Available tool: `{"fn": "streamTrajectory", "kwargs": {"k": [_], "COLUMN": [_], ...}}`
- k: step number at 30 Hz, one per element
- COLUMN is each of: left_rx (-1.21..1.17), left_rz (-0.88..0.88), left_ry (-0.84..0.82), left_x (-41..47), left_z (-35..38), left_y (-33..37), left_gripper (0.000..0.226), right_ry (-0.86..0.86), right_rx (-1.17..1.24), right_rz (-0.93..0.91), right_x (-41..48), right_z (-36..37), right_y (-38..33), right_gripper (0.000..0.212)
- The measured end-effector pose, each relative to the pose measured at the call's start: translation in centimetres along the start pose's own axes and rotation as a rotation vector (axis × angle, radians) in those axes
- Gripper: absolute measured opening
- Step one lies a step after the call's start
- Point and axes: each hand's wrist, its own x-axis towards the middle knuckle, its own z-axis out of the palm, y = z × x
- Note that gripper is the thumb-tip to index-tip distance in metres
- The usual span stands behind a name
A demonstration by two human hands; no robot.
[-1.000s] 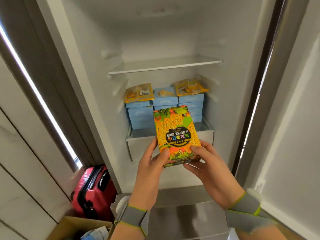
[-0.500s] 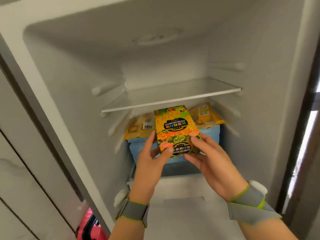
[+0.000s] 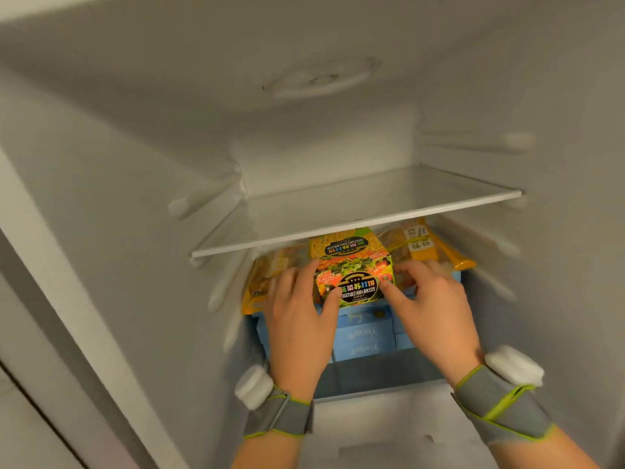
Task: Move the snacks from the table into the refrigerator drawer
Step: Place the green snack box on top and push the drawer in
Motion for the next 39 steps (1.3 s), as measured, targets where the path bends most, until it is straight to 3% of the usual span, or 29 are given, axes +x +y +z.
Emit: {"fn": "streamTrajectory", "kwargs": {"k": [7, 17, 24, 39], "left_rx": [0.064, 0.096, 0.002, -0.027], "left_rz": [0.007, -0.008, -0.039, -0.177], "left_ry": [-0.090, -0.146, -0.020, -0.058], "left_x": [2.6, 2.8, -2.0, -12.0], "left_z": [1.6, 3.0, 2.1, -0.9], "left_y": [-1.7, -2.3, 1.0, 7.4], "left_gripper": [0.055, 0.071, 0.066, 0.064], "right_ry": [0.000, -0.146, -0.014, -0.119], "right_rx": [-0.186, -0.136, 0.029, 0.104], "right_rz": [-0.167, -0.171, -0.103, 0.003], "right_x": [3.5, 3.4, -0.6, -9.2], "right_z": [1.7, 2.5, -0.8, -6.7], "right_y": [0.4, 1.1, 1.7, 2.5], "right_gripper": [0.046, 0.070, 0.064, 0.057]}}
